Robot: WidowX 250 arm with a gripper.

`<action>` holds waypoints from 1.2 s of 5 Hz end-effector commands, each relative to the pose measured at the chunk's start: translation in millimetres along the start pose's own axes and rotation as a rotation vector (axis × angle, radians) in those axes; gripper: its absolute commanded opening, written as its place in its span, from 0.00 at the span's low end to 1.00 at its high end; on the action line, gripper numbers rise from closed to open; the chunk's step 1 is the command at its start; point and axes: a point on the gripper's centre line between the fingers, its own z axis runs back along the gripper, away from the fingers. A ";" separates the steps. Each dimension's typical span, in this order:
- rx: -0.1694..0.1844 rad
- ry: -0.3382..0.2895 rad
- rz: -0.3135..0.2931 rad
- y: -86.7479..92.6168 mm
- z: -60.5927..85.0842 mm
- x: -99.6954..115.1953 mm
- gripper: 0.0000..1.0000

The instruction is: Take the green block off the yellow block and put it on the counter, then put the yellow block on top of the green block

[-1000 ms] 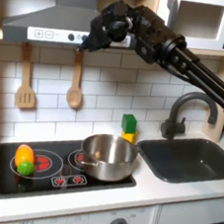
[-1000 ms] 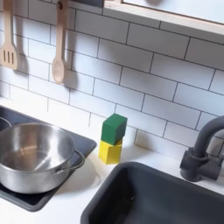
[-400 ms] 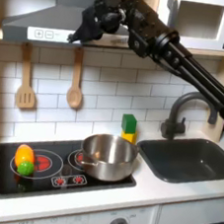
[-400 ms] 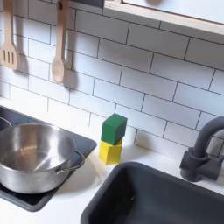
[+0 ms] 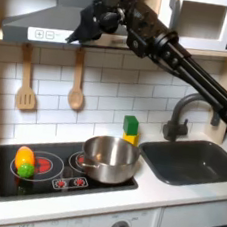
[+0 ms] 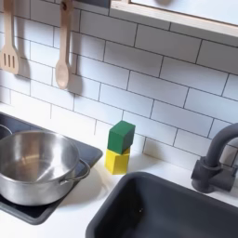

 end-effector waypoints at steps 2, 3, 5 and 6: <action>-0.006 0.027 -0.028 -7.4 -4.1 -11.7 0.00; -0.004 0.053 -0.031 -5.2 -8.0 -20.4 0.00; -0.038 0.222 -0.019 -12.8 9.2 -53.6 0.00; -0.059 0.423 -0.065 -30.8 22.4 -102.2 0.00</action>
